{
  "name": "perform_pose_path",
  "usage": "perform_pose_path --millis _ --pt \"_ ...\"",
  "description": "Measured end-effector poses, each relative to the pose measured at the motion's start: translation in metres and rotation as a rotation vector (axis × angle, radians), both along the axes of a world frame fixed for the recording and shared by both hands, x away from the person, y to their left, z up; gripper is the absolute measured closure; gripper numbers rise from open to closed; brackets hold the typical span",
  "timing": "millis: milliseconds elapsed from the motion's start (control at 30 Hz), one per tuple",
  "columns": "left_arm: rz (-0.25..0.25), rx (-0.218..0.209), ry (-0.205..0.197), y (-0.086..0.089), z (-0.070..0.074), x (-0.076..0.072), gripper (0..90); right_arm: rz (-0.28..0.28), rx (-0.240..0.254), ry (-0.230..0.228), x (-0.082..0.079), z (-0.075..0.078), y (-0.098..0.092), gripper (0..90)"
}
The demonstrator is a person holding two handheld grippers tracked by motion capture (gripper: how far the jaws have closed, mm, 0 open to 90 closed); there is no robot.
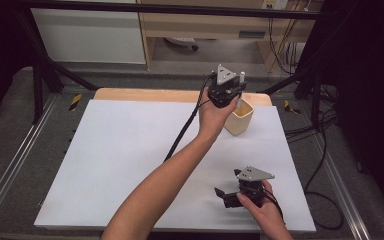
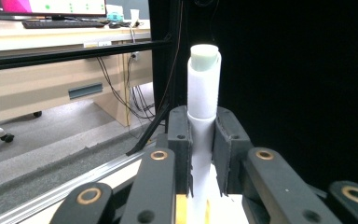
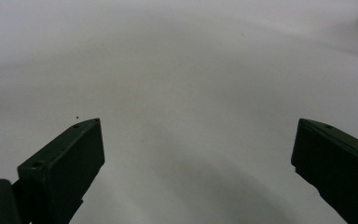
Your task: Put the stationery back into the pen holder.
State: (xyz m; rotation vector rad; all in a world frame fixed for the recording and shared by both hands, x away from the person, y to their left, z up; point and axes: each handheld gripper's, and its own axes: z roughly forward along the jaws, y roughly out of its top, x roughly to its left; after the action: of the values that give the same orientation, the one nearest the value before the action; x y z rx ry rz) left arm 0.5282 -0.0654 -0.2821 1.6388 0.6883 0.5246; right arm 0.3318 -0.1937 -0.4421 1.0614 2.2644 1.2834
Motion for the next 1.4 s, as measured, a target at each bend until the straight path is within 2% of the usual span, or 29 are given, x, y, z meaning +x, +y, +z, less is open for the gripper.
perform_pose_path --millis 800,1133,1400 --pt "-0.014 0.032 0.026 -0.009 -0.015 0.009 78.6 0.005 0.000 -0.004 0.000 0.001 -0.001 2.9" --pt "-0.008 0.037 0.031 -0.008 -0.017 0.012 78.6 0.006 -0.003 -0.003 0.000 0.000 0.000 2.9" --pt "-0.017 0.034 0.044 -0.014 -0.023 0.012 78.6 0.006 0.003 -0.006 0.000 0.000 0.000 2.9"
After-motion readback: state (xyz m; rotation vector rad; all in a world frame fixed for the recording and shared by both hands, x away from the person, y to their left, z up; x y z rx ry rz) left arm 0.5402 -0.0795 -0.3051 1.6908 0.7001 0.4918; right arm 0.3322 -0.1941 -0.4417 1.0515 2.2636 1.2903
